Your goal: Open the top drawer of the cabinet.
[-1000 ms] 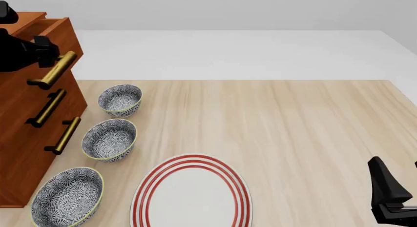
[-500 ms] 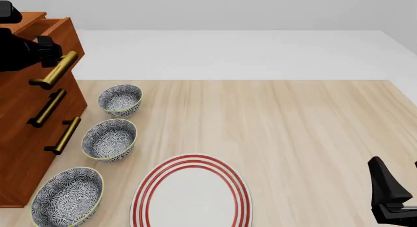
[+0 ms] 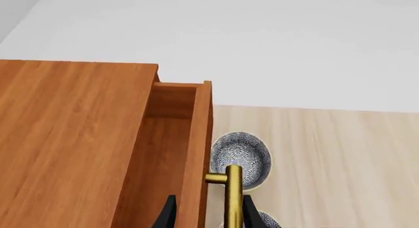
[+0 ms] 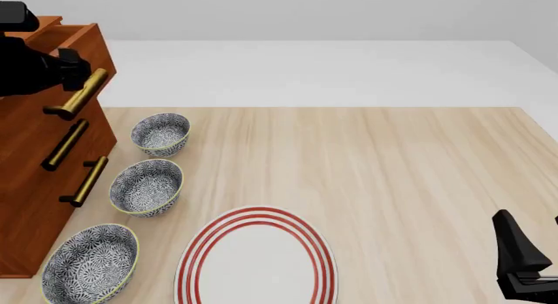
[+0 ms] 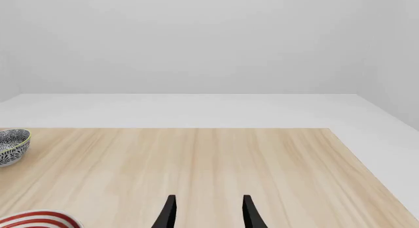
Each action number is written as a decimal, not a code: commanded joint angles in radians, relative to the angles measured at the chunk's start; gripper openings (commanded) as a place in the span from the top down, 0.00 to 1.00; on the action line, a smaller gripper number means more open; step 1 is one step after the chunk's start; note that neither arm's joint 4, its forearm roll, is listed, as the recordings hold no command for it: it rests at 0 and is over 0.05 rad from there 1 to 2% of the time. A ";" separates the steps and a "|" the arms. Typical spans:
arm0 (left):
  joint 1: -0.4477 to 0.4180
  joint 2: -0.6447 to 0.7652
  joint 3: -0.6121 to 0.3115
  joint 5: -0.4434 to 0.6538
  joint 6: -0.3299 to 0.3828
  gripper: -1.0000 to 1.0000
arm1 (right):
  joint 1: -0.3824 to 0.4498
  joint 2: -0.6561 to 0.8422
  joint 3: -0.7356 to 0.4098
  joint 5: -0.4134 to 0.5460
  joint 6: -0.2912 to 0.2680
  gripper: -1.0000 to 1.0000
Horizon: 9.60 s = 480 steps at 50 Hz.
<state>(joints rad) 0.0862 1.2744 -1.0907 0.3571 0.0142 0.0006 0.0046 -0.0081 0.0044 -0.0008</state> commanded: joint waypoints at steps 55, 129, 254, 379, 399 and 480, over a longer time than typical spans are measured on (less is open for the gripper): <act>-0.096 0.043 0.071 -0.019 -0.028 0.00 | 0.000 0.000 0.000 0.000 0.000 0.00; -0.229 0.078 0.068 -0.026 -0.068 0.00 | 0.000 0.000 0.000 0.000 0.000 0.00; -0.352 0.079 0.059 -0.011 -0.111 0.00 | 0.012 0.002 0.003 -0.006 0.000 0.00; -0.426 0.022 -0.026 0.053 -0.146 0.00 | 0.012 0.000 0.001 -0.002 0.000 0.00; -0.424 -0.012 -0.065 0.087 -0.140 0.00 | 0.012 0.000 0.001 -0.002 0.000 0.00; -0.430 -0.149 -0.186 0.199 -0.088 0.00 | 0.012 0.000 0.001 -0.002 0.000 0.00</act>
<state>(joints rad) -0.3327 1.1533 -1.2671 0.5450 -0.0814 0.0127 0.0050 -0.0072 0.0029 -0.0005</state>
